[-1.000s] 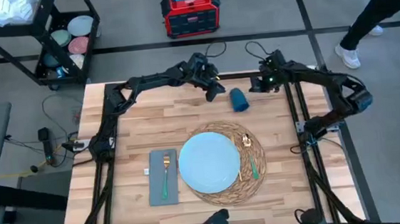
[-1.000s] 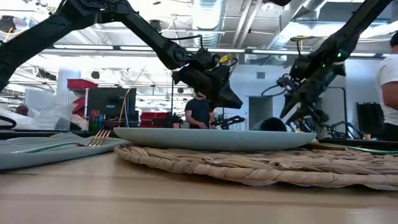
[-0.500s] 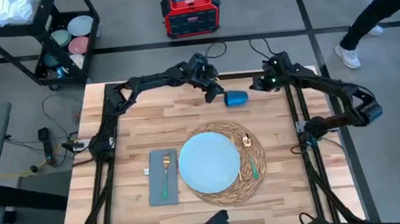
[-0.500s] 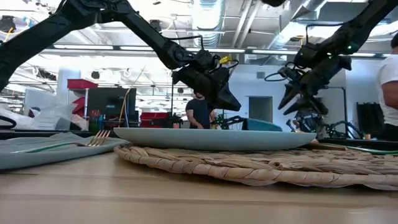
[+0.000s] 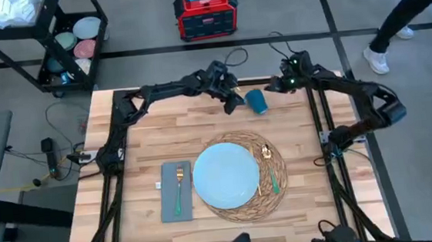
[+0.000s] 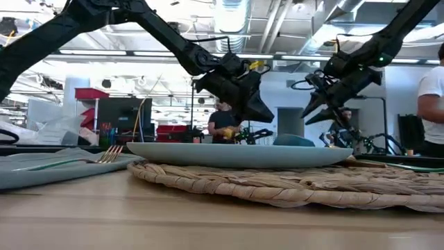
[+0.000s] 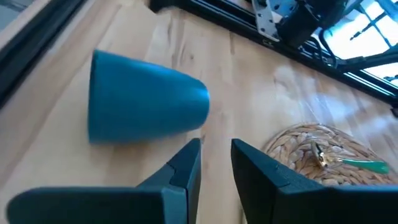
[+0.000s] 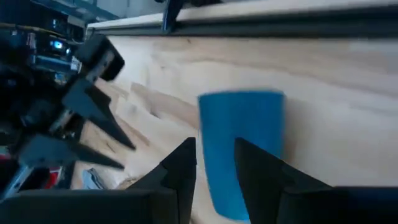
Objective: Set table place
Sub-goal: Move the blue plastic cup to the top of the brown woven placemat
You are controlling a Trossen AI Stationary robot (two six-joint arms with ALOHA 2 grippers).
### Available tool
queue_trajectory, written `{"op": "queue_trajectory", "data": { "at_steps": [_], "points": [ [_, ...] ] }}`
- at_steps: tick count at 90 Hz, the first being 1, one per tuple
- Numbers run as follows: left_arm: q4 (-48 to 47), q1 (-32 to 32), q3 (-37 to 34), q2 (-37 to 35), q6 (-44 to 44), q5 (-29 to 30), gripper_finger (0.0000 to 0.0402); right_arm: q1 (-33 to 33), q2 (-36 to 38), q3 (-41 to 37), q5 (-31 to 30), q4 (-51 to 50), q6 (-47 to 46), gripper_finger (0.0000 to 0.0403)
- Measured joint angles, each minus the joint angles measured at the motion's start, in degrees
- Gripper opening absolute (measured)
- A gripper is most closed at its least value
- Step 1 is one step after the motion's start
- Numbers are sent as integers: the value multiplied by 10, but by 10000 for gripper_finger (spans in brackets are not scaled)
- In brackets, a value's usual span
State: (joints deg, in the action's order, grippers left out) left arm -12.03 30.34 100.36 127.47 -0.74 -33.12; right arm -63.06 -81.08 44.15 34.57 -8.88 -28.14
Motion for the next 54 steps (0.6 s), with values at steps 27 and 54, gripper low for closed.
{"op": "queue_trajectory", "data": {
  "at_steps": [27, 54],
  "points": [
    [-1, -7, 0, 0, -38, 28, 70, -50, -74, 101, 12, -92, 87, 98],
    [-1, -7, 0, 0, -46, 37, 70, -76, -111, 149, 59, -272, 222, 98]
  ]
}}
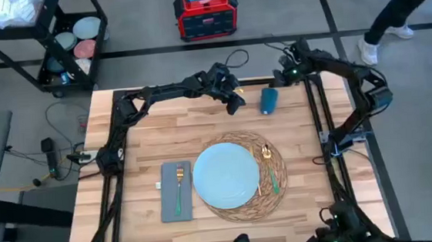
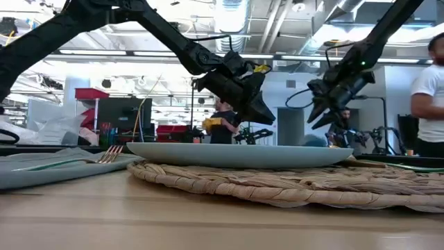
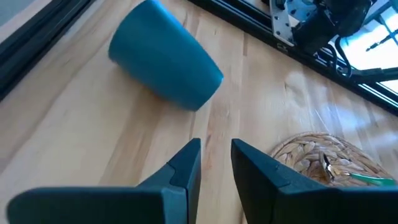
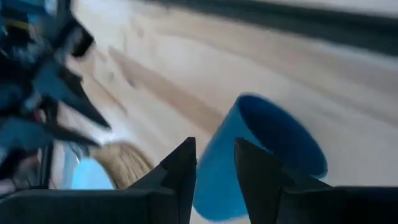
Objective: Set table place
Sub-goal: Move the blue plastic cup to the top of the brown woven placemat
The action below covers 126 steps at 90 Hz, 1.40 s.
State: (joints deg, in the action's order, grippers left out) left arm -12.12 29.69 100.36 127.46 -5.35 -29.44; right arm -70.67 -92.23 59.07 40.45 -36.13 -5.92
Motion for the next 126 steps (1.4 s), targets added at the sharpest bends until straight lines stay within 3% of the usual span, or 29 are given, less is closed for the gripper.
{"op": "queue_trajectory", "data": {
  "at_steps": [10, 26, 57, 91, 126],
  "points": [
    [0, 0, 0, 0, 6, 2, 70, -24, 1, 10, -7, -38, 22, 98],
    [0, 2, 0, 0, 10, 4, 70, -41, 6, 26, -73, -86, 61, 98],
    [0, 3, 0, 0, 19, 5, 70, -37, 5, 25, -100, -182, 118, 98],
    [-1, 3, 0, 0, 20, 4, 70, -26, 5, 25, -100, -209, 114, 98],
    [-6, 2, 0, 0, 27, 3, 70, -13, 4, 25, -148, -171, 76, 98]
  ]
}}
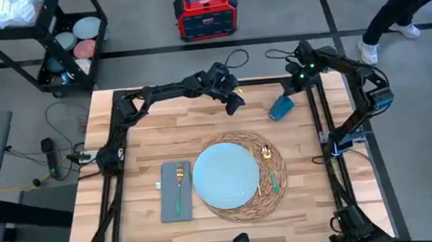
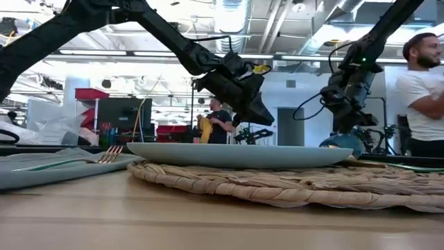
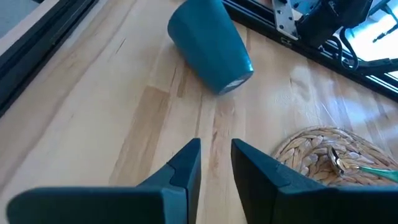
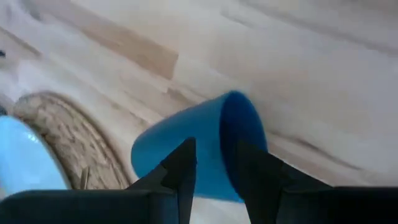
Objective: Set table place
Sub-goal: Move the blue plastic cup to the top of the brown woven placemat
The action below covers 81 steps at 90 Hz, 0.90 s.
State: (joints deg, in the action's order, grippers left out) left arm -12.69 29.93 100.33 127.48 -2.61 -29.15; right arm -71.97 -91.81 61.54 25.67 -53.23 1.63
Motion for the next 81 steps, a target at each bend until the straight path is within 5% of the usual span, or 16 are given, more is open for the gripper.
{"op": "queue_trajectory", "data": {
  "at_steps": [30, 64, 81],
  "points": [
    [-6, 0, 0, 0, 0, -1, 70, 16, -10, 0, -20, -9, -12, 98],
    [-19, -7, 0, 0, -9, -20, 70, 50, -23, -63, 80, -5, -30, 98],
    [-70, -22, 0, 0, 22, -29, 70, 60, 19, -88, 88, 96, -107, 98]
  ]
}}
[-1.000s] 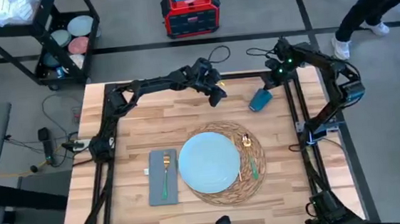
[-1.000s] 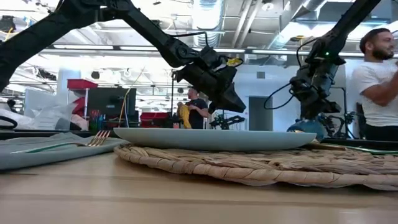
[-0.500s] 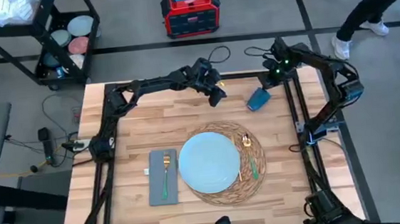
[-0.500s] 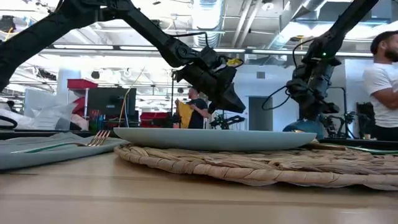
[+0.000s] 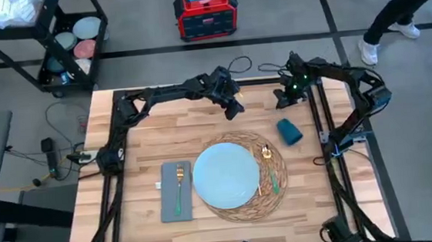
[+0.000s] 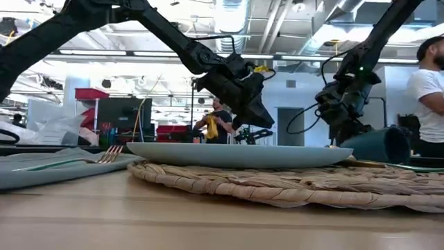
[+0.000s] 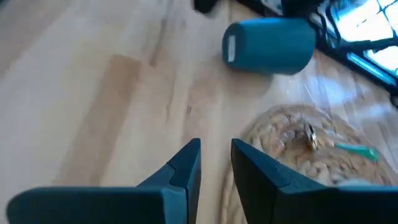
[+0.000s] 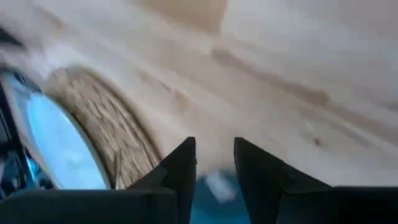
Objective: Set table place
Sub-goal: Move the blue plastic cup to the top of the brown woven placemat
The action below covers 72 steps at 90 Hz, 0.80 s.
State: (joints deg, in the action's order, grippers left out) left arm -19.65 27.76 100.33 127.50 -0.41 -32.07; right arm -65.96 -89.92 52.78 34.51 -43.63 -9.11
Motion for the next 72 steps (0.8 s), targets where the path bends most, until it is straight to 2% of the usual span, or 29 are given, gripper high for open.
{"op": "queue_trajectory", "data": {
  "at_steps": [10, 20, 28, 45, 57, 72],
  "points": [
    [-12, -9, 0, 0, 22, -1, 70, 4, 91, -10, 0, -5, -24, 98],
    [1, -13, 0, 0, 24, -2, 70, 46, 210, -35, -22, -51, -70, 98],
    [20, -15, 0, 0, 35, -7, 70, 105, 308, -74, -58, -80, -137, 98],
    [45, -16, 0, 0, 37, -42, 70, 282, 487, -171, -125, -85, -361, 98],
    [40, -15, 0, 0, 39, -54, 70, 412, 549, -225, -154, -81, -501, 98],
    [35, -16, 0, 0, 49, -54, 70, 528, 560, -269, -225, -52, -611, 98]
  ]
}}
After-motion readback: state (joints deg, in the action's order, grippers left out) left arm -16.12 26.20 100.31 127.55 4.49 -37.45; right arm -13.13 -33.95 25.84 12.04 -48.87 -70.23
